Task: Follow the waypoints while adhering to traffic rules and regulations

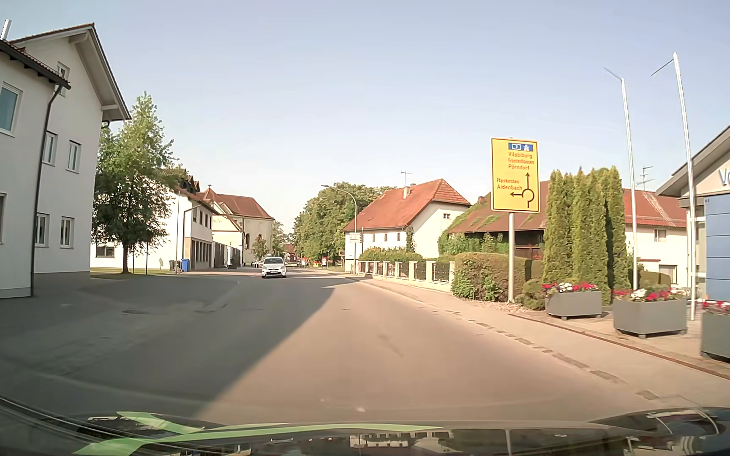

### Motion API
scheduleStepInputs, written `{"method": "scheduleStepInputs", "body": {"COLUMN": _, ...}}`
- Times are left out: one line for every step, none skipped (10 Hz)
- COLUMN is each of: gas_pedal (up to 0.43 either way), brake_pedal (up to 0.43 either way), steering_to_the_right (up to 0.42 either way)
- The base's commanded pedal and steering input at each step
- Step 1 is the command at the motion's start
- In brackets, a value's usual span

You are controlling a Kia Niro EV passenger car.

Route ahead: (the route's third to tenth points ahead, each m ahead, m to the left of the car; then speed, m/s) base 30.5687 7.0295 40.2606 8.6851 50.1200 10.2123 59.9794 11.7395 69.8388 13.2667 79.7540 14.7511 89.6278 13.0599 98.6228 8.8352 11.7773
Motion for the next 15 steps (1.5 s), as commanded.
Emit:
{"method": "scheduleStepInputs", "body": {"gas_pedal": 0.118, "brake_pedal": 0.000, "steering_to_the_right": -0.035}}
{"method": "scheduleStepInputs", "body": {"gas_pedal": 0.118, "brake_pedal": 0.000, "steering_to_the_right": -0.035}}
{"method": "scheduleStepInputs", "body": {"gas_pedal": 0.118, "brake_pedal": 0.000, "steering_to_the_right": -0.035}}
{"method": "scheduleStepInputs", "body": {"gas_pedal": 0.087, "brake_pedal": 0.000, "steering_to_the_right": -0.036}}
{"method": "scheduleStepInputs", "body": {"gas_pedal": 0.047, "brake_pedal": 0.000, "steering_to_the_right": -0.037}}
{"method": "scheduleStepInputs", "body": {"gas_pedal": 0.047, "brake_pedal": 0.000, "steering_to_the_right": -0.039}}
{"method": "scheduleStepInputs", "body": {"gas_pedal": 0.047, "brake_pedal": 0.000, "steering_to_the_right": -0.042}}
{"method": "scheduleStepInputs", "body": {"gas_pedal": 0.059, "brake_pedal": 0.000, "steering_to_the_right": -0.045}}
{"method": "scheduleStepInputs", "body": {"gas_pedal": 0.110, "brake_pedal": 0.000, "steering_to_the_right": -0.048}}
{"method": "scheduleStepInputs", "body": {"gas_pedal": 0.138, "brake_pedal": 0.000, "steering_to_the_right": -0.048}}
{"method": "scheduleStepInputs", "body": {"gas_pedal": 0.150, "brake_pedal": 0.000, "steering_to_the_right": -0.048}}
{"method": "scheduleStepInputs", "body": {"gas_pedal": 0.150, "brake_pedal": 0.000, "steering_to_the_right": -0.048}}
{"method": "scheduleStepInputs", "body": {"gas_pedal": 0.157, "brake_pedal": 0.000, "steering_to_the_right": -0.048}}
{"method": "scheduleStepInputs", "body": {"gas_pedal": 0.157, "brake_pedal": 0.000, "steering_to_the_right": -0.048}}
{"method": "scheduleStepInputs", "body": {"gas_pedal": 0.130, "brake_pedal": 0.000, "steering_to_the_right": -0.048}}
